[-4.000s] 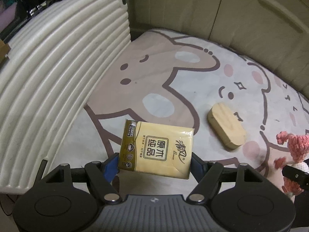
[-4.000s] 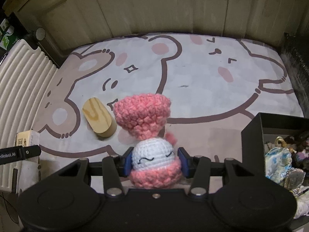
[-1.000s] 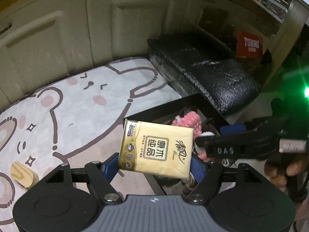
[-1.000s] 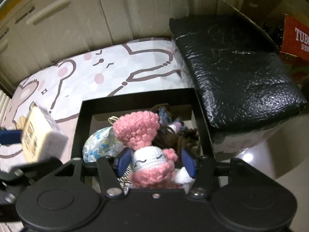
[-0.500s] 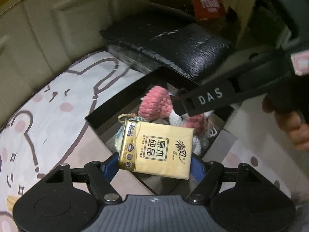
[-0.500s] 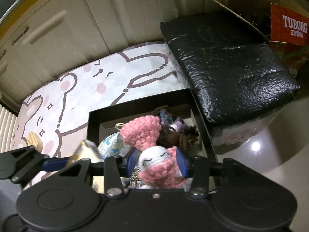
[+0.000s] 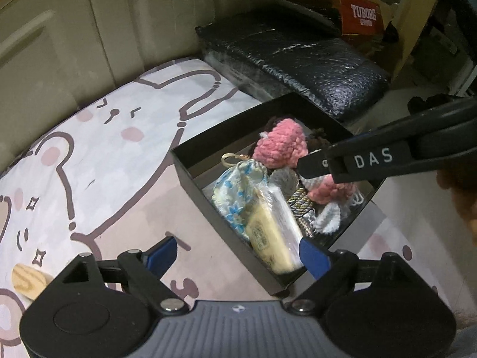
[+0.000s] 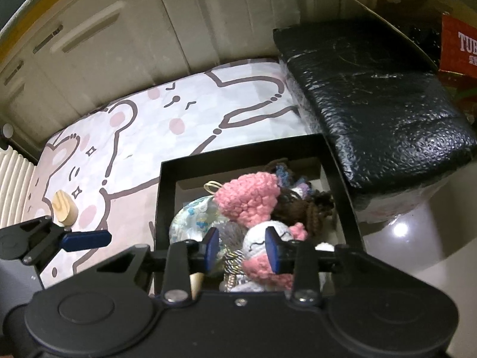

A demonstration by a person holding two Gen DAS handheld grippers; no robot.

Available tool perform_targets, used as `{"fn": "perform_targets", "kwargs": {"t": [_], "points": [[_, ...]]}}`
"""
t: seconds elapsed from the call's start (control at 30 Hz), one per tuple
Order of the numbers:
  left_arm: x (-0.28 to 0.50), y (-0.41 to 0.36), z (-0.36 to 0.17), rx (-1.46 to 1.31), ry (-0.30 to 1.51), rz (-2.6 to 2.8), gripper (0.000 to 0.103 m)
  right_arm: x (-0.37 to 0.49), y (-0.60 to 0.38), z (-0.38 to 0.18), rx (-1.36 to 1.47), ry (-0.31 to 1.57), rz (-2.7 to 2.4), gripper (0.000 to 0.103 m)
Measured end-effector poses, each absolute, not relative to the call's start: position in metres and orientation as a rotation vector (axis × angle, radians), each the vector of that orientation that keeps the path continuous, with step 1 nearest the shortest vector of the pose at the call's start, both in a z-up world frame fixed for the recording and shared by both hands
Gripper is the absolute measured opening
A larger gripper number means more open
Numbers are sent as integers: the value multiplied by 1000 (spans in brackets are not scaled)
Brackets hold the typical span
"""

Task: Organize objects
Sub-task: 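Open the left tool to drop the tissue pack while the right tool releases the doll into the box, then withdraw both tools from the black box back over the bed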

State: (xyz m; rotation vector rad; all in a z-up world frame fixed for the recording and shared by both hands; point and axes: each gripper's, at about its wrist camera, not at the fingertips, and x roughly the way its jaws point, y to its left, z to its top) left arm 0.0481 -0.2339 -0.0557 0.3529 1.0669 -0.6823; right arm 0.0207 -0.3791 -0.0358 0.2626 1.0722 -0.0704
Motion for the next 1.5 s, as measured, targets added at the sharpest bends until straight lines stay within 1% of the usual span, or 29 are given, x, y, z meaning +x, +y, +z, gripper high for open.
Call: {"fn": "perform_targets", "kwargs": {"t": [0.3, 0.6, 0.77, 1.1, 1.17, 1.33, 1.5], "points": [[44, -223, -47, 324, 1075, -671, 89, 28, -356, -33, 227, 1080, -19, 29], [47, -209, -41, 275, 1091, -598, 89, 22, -352, -27, 207, 1078, -36, 29], [49, -192, -33, 221, 1084, -515, 92, 16, -350, -23, 199, 1073, -44, 29], [49, -157, -18, 124, 1066, -391, 94, 7, -343, -16, 160, 1061, -55, 30], [48, -150, -15, 107, 1058, -368, 95, 5, -342, -14, 157, 1055, -58, 31], [46, -137, -8, 85, 1040, -319, 97, -1, -339, -10, 146, 1033, -79, 41], [44, -121, -7, 70, 1033, -258, 99, -5, -340, -8, 148, 1026, -98, 48]]}}
